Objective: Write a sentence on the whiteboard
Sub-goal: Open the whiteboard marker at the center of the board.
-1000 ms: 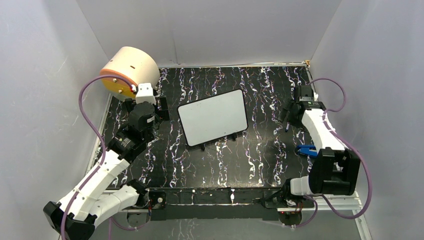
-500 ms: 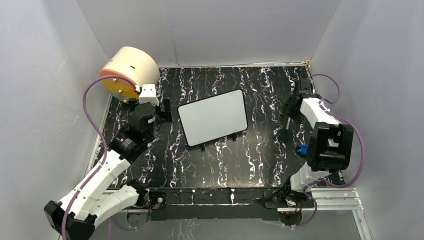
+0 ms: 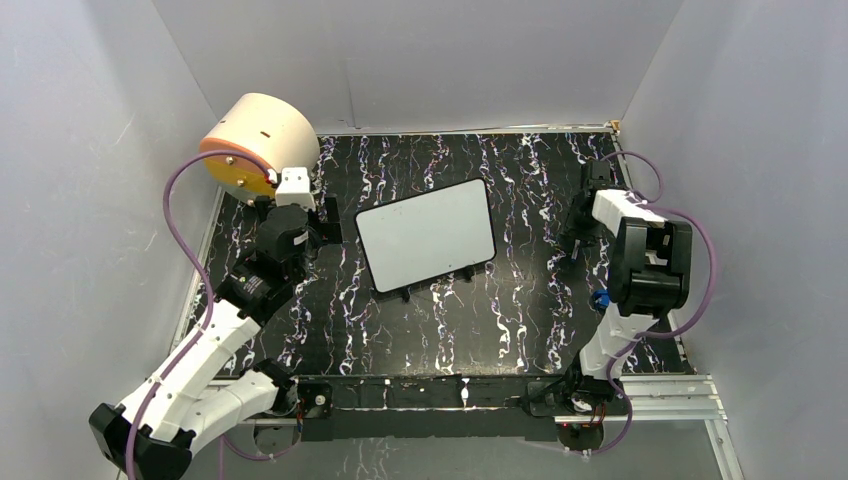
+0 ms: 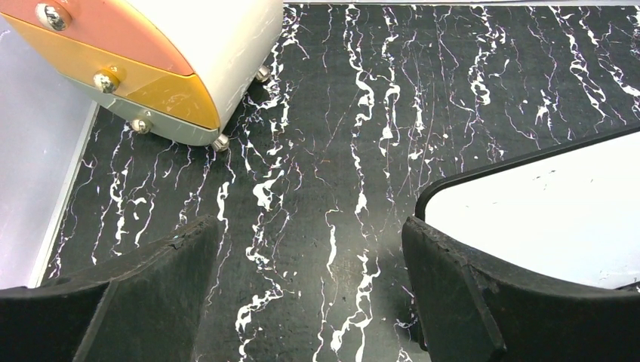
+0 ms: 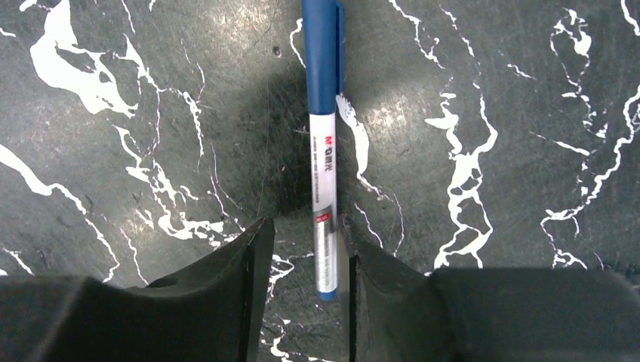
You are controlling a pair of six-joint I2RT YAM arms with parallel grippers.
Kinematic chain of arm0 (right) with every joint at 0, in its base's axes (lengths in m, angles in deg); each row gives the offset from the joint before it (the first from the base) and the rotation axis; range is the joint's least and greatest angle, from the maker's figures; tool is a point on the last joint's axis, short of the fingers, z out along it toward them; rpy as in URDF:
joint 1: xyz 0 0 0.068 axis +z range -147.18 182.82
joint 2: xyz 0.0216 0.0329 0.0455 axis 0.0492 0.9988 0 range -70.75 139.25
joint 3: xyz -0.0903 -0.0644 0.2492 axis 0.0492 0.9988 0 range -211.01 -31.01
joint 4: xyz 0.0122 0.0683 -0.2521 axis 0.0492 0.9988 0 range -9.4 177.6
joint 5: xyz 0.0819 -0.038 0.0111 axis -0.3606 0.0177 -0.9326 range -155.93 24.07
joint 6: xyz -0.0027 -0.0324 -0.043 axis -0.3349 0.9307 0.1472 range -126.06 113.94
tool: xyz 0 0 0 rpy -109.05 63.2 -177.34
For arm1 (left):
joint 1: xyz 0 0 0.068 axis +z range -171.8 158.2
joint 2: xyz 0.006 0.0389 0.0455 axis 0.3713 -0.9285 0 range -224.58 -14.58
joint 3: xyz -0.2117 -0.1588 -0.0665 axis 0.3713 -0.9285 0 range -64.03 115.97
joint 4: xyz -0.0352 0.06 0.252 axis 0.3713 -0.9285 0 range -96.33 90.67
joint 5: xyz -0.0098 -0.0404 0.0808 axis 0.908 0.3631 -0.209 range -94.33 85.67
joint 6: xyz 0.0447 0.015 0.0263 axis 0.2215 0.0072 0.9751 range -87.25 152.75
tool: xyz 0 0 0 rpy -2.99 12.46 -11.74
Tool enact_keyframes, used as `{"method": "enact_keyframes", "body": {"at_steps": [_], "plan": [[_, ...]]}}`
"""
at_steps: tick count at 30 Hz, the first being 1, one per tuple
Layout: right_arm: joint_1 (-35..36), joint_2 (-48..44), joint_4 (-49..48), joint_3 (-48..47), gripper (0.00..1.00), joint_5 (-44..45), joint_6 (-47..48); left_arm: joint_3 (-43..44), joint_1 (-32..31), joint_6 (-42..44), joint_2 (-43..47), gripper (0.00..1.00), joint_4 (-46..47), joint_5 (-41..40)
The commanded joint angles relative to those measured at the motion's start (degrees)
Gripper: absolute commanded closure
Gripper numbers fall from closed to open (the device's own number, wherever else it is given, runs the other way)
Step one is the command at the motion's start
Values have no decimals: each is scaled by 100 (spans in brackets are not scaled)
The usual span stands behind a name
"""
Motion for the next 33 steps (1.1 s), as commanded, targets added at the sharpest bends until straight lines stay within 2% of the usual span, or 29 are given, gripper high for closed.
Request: {"method": "enact_keyframes", "body": {"at_steps": [1, 9, 11, 14, 17, 26, 33], "plan": [[-49, 146, -294, -132, 59, -35, 154, -61, 120, 31, 116, 13, 163, 190], [-49, 211, -472, 134, 72, -96, 277, -137, 181, 85, 104, 13, 274, 762], [-44, 201, -460, 160, 78, -92, 283, -146, 199, 91, 113, 13, 273, 808], [-43, 82, -535, 250, 93, -252, 275, -153, 240, 33, 86, 13, 291, 934], [-33, -107, -625, 381, 100, -410, 277, -141, 255, 23, 20, 14, 280, 1151], [46, -1154, -834, 888, 100, -1305, 296, 29, 272, -87, -115, 15, 161, 1592], [543, -2076, -546, 875, 100, -1508, 544, 625, 272, -106, -557, 15, -395, 2052]]}}
